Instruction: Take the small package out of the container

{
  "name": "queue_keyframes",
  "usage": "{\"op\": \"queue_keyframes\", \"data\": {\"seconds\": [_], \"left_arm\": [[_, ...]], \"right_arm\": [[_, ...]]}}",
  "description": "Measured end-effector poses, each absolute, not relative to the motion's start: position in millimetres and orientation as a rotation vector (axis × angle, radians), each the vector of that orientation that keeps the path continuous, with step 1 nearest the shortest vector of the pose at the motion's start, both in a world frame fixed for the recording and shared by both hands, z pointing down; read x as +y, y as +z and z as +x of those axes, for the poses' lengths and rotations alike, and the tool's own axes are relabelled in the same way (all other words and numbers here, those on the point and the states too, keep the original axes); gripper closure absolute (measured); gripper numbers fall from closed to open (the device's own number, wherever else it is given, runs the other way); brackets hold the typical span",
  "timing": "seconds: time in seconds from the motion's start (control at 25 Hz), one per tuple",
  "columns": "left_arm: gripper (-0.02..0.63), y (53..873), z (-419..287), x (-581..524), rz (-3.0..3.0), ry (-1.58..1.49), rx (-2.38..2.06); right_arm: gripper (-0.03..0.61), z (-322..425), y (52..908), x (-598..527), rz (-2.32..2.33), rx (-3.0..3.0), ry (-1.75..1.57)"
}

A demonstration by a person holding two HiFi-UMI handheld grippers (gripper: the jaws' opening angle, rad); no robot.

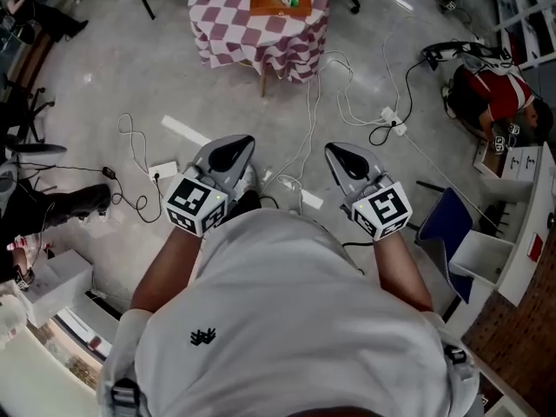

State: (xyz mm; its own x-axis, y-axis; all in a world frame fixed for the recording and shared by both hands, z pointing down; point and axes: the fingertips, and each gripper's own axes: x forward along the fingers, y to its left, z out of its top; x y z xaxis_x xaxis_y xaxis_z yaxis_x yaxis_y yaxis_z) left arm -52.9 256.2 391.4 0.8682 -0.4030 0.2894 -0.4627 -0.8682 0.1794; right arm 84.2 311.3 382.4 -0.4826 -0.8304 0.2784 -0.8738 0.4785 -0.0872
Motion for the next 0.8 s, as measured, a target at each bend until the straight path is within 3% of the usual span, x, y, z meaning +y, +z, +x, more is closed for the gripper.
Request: {"op": "queue_keyframes", "data": {"seconds": [0.8], "left_arm": [[0.555, 402, -153, 96, 2.825, 0.289, -0.647]], "right_arm": [[0.549, 9, 385, 158, 1.567, -2.404, 0.311]]}}
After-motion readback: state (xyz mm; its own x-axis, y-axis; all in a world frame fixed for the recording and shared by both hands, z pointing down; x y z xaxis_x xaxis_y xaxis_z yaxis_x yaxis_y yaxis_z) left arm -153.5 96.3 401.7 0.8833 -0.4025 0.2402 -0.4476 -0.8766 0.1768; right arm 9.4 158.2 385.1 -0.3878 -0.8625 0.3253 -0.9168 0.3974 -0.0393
